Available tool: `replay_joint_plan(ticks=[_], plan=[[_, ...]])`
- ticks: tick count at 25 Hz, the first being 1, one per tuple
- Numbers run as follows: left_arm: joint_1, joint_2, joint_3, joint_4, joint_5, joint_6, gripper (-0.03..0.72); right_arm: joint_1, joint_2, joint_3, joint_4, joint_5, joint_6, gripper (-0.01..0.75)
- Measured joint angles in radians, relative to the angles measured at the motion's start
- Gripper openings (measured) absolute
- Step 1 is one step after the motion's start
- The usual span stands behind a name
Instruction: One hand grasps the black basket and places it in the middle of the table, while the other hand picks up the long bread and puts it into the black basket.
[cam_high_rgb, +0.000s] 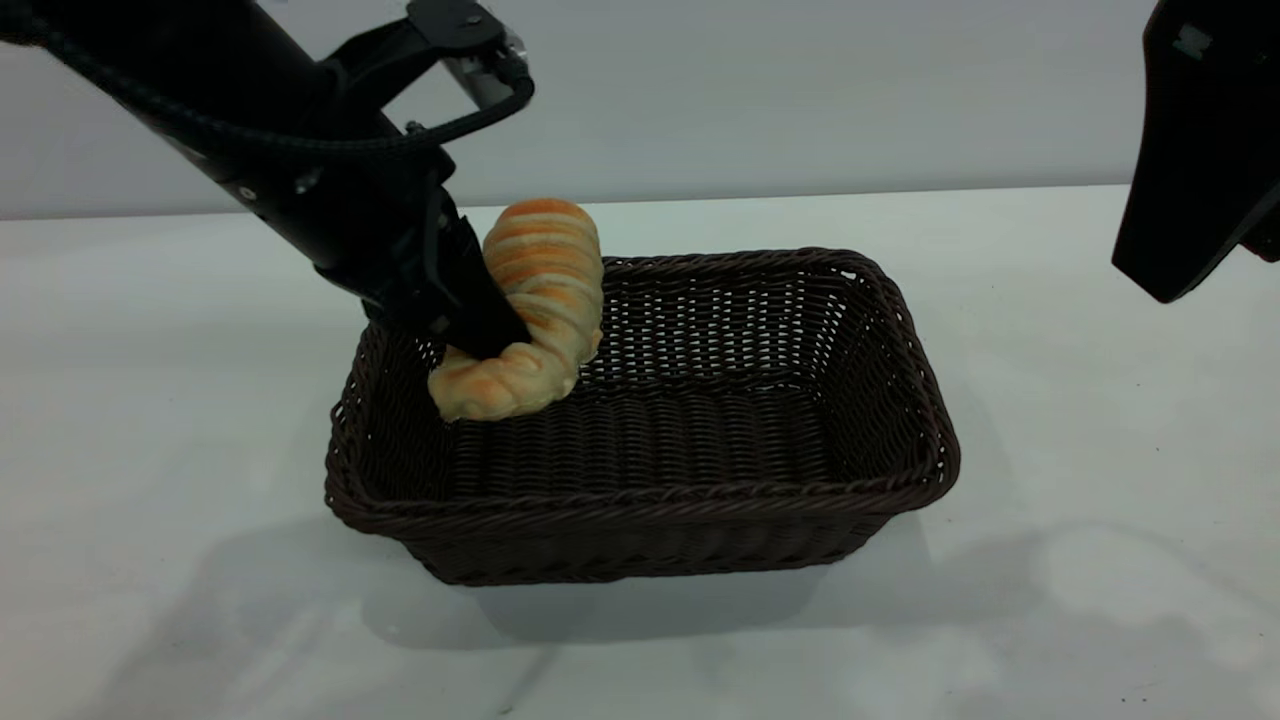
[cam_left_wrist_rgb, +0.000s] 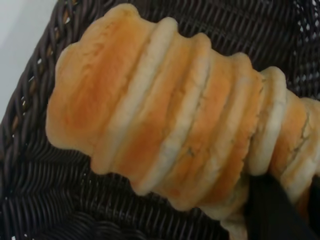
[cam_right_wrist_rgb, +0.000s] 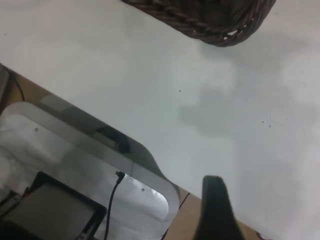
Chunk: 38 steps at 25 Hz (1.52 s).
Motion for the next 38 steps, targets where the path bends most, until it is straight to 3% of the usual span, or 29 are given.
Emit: replay_joint_plan(ticks=[2,8,11,17,23,29,38], plan=[[0.000,0.002,0.000,-0.009,-0.011,0.000,0.217,0.000,0.000,0.000,0.000,0.000,0.000,0.545],[0.000,-0.006,0.000,-0.019,-0.067,-0.024,0.576,0.000,0.000,0.000,0.000,0.000,0.000,0.545],[0.000,-0.050,0.000,-0.017,-0.092,-0.088,0.659,0.000,0.000,0.000,-0.011,0.000,0.000,0.545],[0.036,-0.223,0.000,0.030,-0.092,-0.324,0.667,0.000,-0.019,0.000,-0.121,0.005,0.038,0.545],[0.137,-0.432,0.002,0.311,-0.008,-0.656,0.645,0.000,-0.124,0.001,-0.251,0.094,0.099,0.545],[0.185,-0.617,0.006,0.602,0.199,-0.901,0.606,0.000,-0.284,0.001,-0.271,0.189,0.104,0.545],[0.185,-0.890,0.009,0.653,0.489,-0.951,0.591,0.000,-0.583,0.002,-0.264,0.212,0.105,0.545]])
